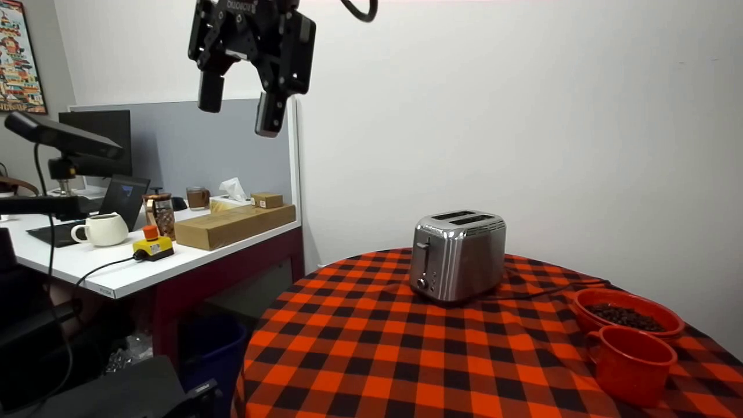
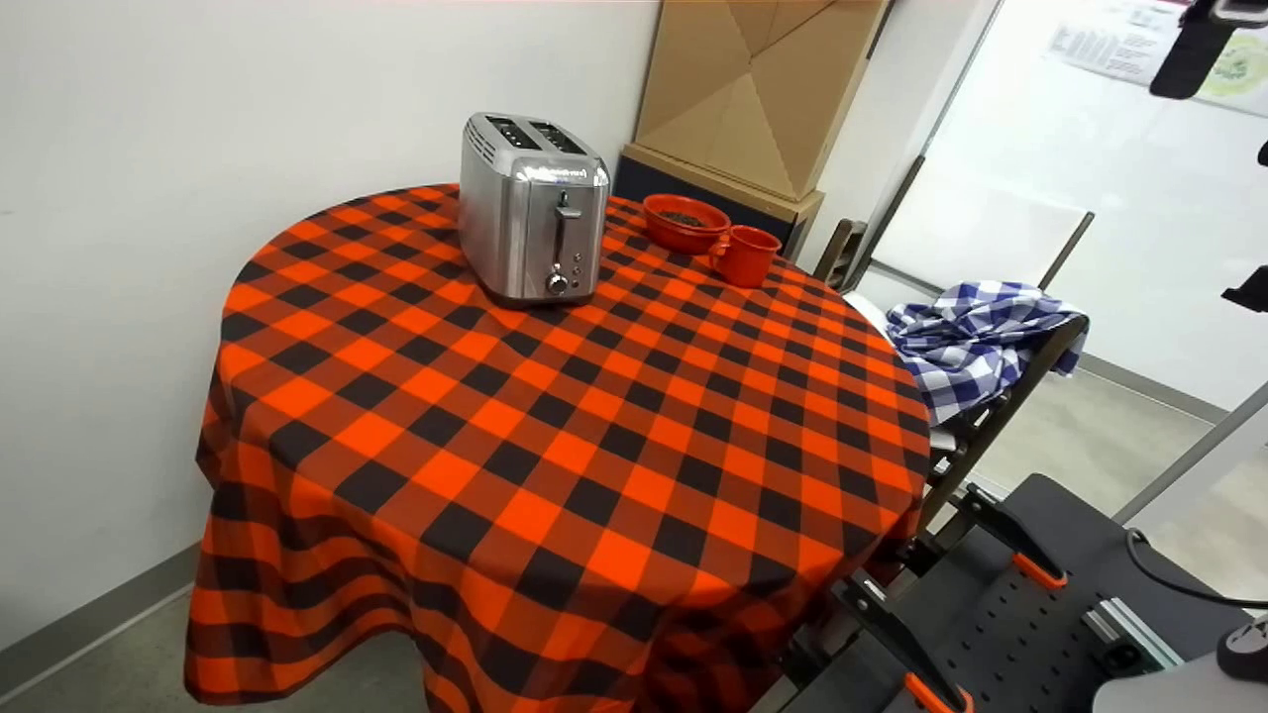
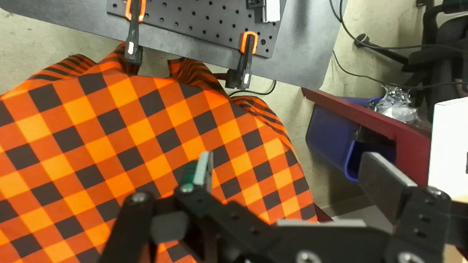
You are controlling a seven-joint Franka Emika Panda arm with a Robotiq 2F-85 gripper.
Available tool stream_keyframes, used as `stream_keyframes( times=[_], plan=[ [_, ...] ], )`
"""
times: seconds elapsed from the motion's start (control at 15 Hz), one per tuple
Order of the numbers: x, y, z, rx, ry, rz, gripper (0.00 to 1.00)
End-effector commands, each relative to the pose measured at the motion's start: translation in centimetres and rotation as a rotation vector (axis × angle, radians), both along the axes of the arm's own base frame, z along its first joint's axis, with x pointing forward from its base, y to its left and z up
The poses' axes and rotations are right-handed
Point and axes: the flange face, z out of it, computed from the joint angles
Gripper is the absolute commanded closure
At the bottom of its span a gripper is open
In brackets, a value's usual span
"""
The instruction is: Push down the switch of the toaster
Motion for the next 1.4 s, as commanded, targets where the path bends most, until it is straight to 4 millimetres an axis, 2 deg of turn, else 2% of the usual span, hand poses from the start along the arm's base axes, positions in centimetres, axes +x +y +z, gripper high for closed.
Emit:
stream_keyframes(
  times=[0.0,0.13,0.2,0.33,0.47,0.6,0.93,1.07,1.33],
  plan=[
    [0.0,0.0,0.0,0.0,0.001,0.0,0.0],
    [0.0,0.0,0.0,0.0,0.001,0.0,0.0],
    [0.6,0.0,-0.1,-0.003,0.009,0.01,0.0],
    [2.4,0.7,-0.3,-0.03,0.013,0.039,0.0],
    [5.1,2.0,-0.6,-0.062,0.006,0.072,0.0],
    [8.4,3.7,-0.7,-0.09,-0.018,0.109,0.0],
    [18.2,7.7,-0.9,-0.163,-0.129,0.124,0.0],
    [22.0,8.6,-1.5,-0.191,-0.157,0.12,0.0],
    [28.2,9.7,-4.5,-0.232,-0.151,0.087,0.0]
  ],
)
